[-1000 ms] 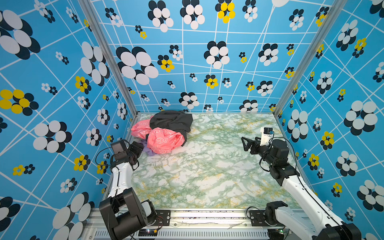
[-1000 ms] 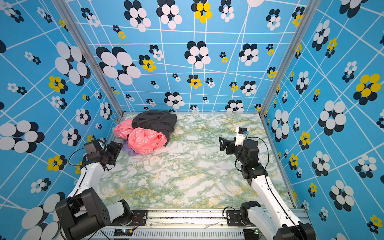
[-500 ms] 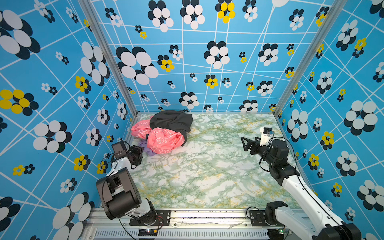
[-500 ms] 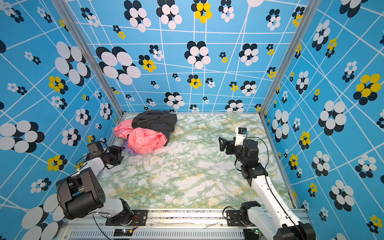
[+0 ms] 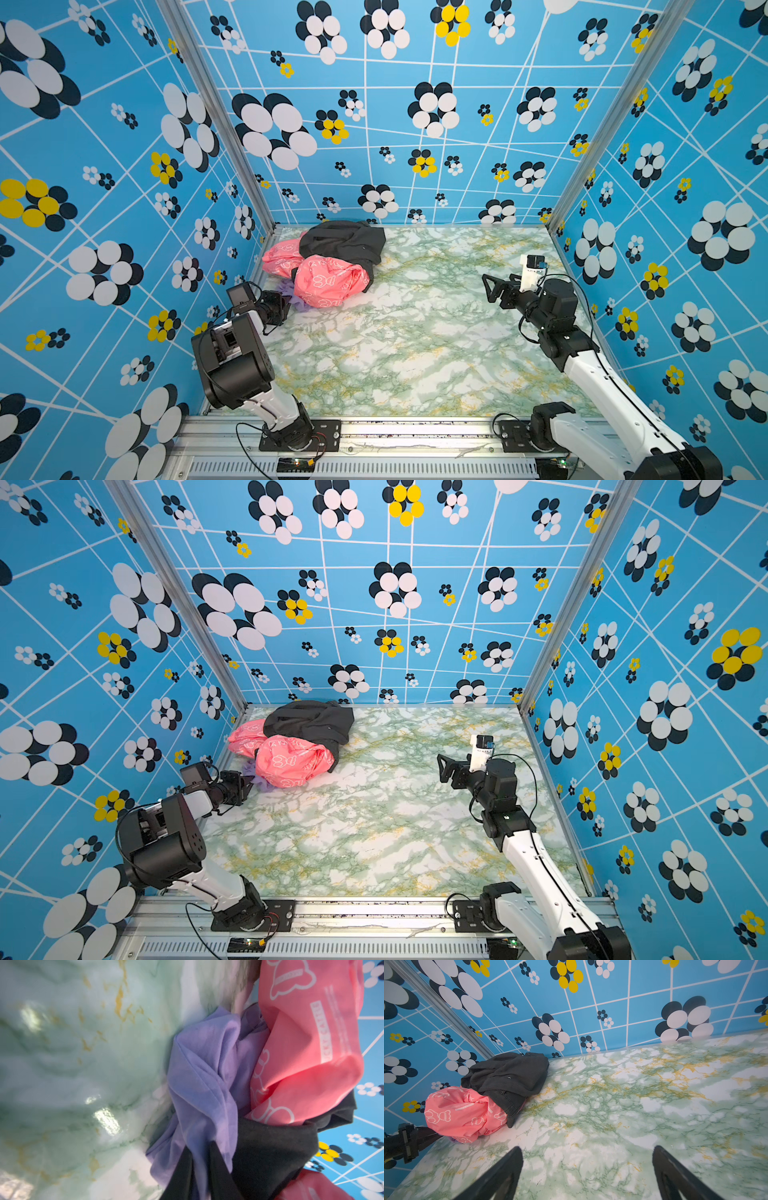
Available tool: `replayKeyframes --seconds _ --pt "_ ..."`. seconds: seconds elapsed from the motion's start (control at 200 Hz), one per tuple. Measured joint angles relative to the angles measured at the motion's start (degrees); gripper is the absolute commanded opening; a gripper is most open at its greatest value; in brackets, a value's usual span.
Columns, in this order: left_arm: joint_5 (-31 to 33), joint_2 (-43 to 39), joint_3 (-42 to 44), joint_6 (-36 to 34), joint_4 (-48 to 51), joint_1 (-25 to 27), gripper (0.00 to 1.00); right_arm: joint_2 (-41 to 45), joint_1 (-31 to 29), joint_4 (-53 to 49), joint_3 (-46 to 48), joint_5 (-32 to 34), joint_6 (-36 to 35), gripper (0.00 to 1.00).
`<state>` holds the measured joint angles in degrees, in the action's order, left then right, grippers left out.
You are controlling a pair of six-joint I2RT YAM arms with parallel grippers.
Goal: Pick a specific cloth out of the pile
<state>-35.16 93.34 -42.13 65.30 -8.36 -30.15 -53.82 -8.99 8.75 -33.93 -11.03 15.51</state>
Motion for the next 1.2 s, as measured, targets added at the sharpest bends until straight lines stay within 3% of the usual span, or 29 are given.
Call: replayKeyframes --seconds 0.32,0.715,1.199 --pt "0.02 -3.93 -0.92 -1.66 1.01 0.02 0.00 0.09 -0.24 -0.92 0.00 0.00 0.02 0.99" --pt "2.64 -13.27 -9.73 -7.89 10.27 0.79 0.00 0.52 -0.26 -0.94 0.00 0.00 0.02 0.99" --pt "7.76 -16.02 -19.50 -13.66 20.22 2.97 0.00 2.03 -0.26 -2.40 0.00 0.00 0.00 0.99"
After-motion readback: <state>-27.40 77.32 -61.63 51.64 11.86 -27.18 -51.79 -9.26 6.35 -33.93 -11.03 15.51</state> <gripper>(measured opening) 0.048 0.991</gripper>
